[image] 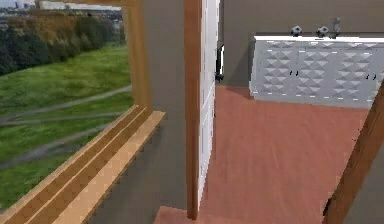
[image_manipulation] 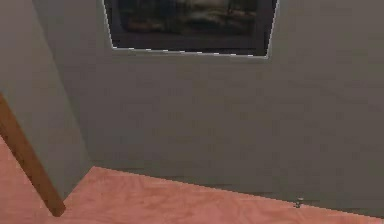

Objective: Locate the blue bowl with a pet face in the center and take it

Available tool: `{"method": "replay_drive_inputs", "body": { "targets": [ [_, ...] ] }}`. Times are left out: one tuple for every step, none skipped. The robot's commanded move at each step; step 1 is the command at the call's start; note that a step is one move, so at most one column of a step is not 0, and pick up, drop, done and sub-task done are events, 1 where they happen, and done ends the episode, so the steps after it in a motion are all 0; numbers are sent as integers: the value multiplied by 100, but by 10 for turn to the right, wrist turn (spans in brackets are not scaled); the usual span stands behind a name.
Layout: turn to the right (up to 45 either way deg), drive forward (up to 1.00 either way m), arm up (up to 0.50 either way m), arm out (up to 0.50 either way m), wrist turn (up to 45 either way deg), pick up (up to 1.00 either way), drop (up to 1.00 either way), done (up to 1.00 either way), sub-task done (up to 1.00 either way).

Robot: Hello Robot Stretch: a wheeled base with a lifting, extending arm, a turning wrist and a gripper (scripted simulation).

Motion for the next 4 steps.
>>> {"method": "replay_drive_inputs", "body": {
  "targets": [
    [120,0,0,0,0,0,0,0,0],
    [0,30,0,0,0,0,0,0,0],
    [90,0,0,0,0,0,0,0,0],
    [0,100,0,0,0,0,0,0,0]
  ]
}}
